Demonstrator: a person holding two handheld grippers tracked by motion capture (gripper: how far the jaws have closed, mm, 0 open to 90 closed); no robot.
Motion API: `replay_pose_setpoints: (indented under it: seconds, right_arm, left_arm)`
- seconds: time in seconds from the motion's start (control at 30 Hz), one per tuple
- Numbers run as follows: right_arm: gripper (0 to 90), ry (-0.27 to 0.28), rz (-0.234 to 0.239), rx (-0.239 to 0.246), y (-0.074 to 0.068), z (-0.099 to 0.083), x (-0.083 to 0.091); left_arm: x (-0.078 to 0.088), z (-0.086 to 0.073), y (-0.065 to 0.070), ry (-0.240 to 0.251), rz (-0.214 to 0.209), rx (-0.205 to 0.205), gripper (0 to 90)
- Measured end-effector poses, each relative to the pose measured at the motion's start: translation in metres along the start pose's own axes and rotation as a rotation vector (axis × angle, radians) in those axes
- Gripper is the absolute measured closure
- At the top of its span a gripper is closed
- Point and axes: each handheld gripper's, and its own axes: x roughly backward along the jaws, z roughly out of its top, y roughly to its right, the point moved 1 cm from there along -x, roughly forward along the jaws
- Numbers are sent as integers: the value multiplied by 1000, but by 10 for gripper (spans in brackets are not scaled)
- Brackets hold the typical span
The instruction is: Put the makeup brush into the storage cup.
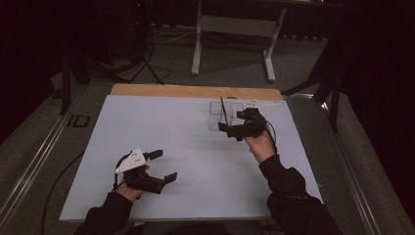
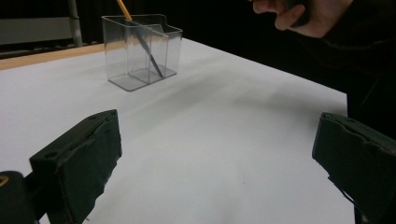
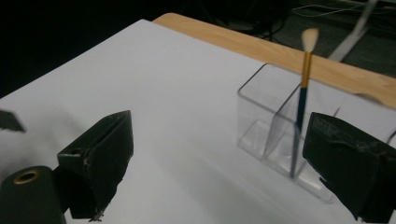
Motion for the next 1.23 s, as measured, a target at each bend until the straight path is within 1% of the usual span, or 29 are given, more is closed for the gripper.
replay_pose_setpoints:
  seconds: [0.1,0.2,0.23,0.27,0.3,0.37,0.4,0.43,0.47,0.53,0.57,0.63,0.67,0.7,0.73,0.77,0.87,0.9,0.93,1.0,1.1,1.23]
  right_arm:
    - [86,-4,5,17,-3,-6,4]
    - [85,-14,15,19,-5,-13,6]
    - [85,-16,18,21,-5,-15,7]
    - [85,-19,31,15,-5,-18,8]
    - [85,-19,30,14,-5,-21,9]
    - [85,-20,42,12,-5,-26,10]
    - [85,-20,38,14,-5,-30,11]
    - [85,-21,51,13,-6,-34,12]
    - [85,-17,52,15,-6,-37,13]
    - [85,-29,63,22,-8,-43,14]
    - [84,-39,48,32,-9,-47,15]
    - [85,-44,61,29,-10,-52,19]
    - [85,-40,53,22,-9,-55,20]
    - [85,-40,53,22,-9,-55,20]
    - [85,-42,62,17,-9,-57,22]
    - [85,-45,60,9,-9,-62,23]
    - [84,-49,67,12,-13,-69,24]
    - [85,-49,74,21,-14,-71,25]
    - [85,-46,65,27,-16,-72,26]
    - [85,-41,72,24,-17,-76,27]
    - [85,-39,65,29,-18,-82,29]
    - [85,-37,49,31,-16,-88,30]
  left_arm:
    - [1,0,0,0,3,3,17]
    - [1,0,0,7,13,4,11]
    - [1,0,-1,9,6,7,11]
    - [1,1,-1,10,10,5,11]
    - [1,1,0,10,8,5,11]
    - [1,1,0,10,8,5,11]
    - [1,1,0,9,5,6,11]
    - [2,1,0,10,4,7,11]
    - [2,0,-1,8,8,5,11]
    - [2,0,-1,11,5,13,11]
    - [2,0,-1,11,6,14,11]
    - [2,0,-1,10,4,12,11]
    - [2,0,-1,12,2,15,11]
    - [2,0,-1,12,2,15,11]
    - [2,1,-1,10,1,14,11]
    - [1,1,-1,10,1,10,11]
    - [1,1,0,11,-4,8,11]
    - [1,1,0,11,-6,10,11]
    - [1,1,0,11,0,7,11]
    - [2,1,-1,15,-3,12,11]
    - [2,1,-1,16,-4,13,11]
    - [1,1,-1,9,-6,8,11]
